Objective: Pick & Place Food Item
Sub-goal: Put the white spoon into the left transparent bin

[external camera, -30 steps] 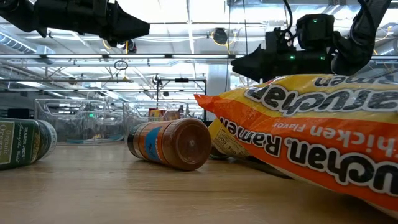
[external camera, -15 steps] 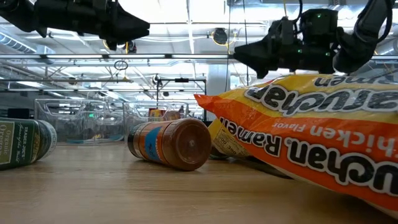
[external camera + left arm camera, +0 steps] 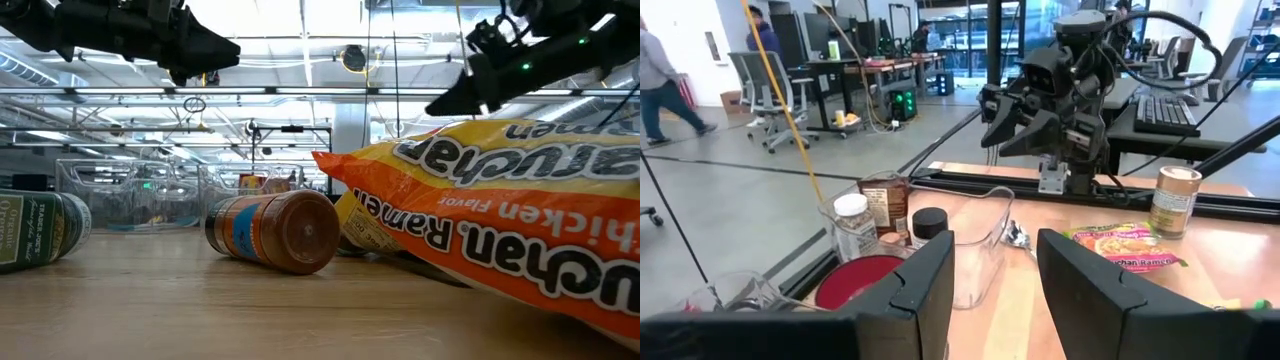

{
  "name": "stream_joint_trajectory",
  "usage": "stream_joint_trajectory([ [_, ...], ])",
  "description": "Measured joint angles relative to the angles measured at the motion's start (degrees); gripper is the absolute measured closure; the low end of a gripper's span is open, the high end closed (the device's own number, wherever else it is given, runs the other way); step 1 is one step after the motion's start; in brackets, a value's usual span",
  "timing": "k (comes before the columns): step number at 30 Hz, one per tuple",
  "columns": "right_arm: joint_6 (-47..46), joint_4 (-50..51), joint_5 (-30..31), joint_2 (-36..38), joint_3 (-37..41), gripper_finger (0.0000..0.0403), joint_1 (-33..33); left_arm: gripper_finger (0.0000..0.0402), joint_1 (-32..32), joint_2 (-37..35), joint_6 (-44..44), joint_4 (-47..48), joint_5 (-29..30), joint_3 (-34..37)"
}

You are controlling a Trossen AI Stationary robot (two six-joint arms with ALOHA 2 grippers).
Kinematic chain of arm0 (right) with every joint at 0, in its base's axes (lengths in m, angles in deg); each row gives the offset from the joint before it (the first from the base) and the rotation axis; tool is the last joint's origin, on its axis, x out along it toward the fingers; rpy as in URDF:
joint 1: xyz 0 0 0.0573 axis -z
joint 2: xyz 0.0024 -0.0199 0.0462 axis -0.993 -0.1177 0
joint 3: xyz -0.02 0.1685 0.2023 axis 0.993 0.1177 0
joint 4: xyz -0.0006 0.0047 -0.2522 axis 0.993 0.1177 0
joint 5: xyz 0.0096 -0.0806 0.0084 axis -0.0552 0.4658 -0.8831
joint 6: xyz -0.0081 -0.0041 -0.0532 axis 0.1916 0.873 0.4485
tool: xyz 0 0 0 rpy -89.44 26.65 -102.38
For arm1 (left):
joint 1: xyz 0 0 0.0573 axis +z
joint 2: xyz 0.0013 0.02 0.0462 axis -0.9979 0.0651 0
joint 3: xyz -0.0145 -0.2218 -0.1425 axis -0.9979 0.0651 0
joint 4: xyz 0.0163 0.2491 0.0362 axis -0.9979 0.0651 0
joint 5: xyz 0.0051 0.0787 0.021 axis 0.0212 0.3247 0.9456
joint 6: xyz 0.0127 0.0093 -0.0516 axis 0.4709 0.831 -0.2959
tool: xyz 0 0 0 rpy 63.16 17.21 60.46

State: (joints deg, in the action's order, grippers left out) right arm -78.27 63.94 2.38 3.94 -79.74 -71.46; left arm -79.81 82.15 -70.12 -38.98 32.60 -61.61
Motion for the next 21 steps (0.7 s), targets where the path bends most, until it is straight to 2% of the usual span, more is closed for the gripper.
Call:
stream_joint_trajectory([
  [5, -5.6, 13.9, -0.1, 5.7, -0.1, 0.0273, 1.4, 0.0249, 0.0, 0.0, -0.4, 0.0, 0.0, 0.0],
  [9, -11.4, 31.6, -1.6, 8.4, -2.4, 0.0273, 3.5, 0.0249, 0.0, 0.0, -0.7, 0.0, 0.0, 0.0],
  [11, -13.0, 37.3, -3.0, 9.0, -3.4, 0.0273, 4.7, 0.0249, 0.0, 0.0, -0.7, 0.0, 0.0, 0.0],
  [16, -13.7, 41.3, -3.8, 9.3, -3.8, 0.0273, 8.4, 0.0249, 0.0, 0.0, -0.4, 0.0, 0.0, 0.0],
  [21, -13.8, 44.0, -11.6, 8.4, -3.8, 0.0273, 15.5, 0.0249, 0.0, 0.0, -0.4, 0.0, 0.0, 0.0],
])
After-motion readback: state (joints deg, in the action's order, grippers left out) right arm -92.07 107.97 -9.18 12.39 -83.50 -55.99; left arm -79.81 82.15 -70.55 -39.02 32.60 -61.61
